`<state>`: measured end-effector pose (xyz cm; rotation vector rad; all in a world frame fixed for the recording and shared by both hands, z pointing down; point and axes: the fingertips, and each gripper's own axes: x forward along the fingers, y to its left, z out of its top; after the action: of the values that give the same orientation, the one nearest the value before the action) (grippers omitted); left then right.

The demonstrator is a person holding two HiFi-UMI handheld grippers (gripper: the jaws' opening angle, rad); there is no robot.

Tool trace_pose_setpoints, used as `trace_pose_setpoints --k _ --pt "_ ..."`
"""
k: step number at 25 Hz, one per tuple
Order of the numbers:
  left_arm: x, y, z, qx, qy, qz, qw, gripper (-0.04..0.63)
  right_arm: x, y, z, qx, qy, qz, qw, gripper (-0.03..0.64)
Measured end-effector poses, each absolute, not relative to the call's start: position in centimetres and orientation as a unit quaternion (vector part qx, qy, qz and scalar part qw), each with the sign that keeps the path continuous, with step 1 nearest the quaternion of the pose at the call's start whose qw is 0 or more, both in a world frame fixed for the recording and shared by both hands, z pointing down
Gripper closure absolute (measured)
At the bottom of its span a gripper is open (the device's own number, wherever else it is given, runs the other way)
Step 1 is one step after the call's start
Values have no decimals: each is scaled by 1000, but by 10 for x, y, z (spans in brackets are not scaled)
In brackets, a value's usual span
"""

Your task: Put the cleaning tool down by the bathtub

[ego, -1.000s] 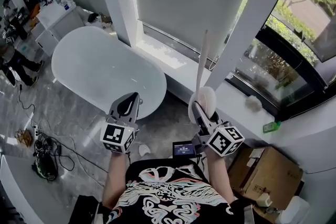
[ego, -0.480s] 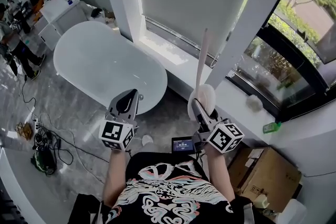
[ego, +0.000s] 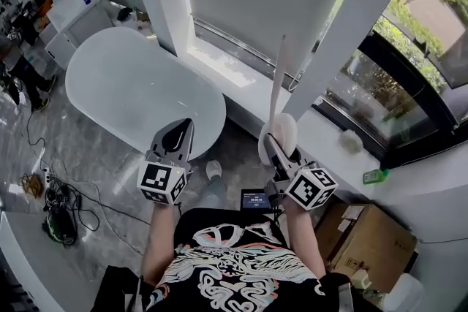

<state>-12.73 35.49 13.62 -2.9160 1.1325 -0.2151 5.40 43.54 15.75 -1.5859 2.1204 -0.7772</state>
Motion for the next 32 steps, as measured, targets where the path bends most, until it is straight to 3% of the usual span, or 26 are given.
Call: trace_pose_setpoints --k 32 --pt "-78 -17 143 -944 323 -70 -13 578 91 89 159 -595 729 -281 188 426"
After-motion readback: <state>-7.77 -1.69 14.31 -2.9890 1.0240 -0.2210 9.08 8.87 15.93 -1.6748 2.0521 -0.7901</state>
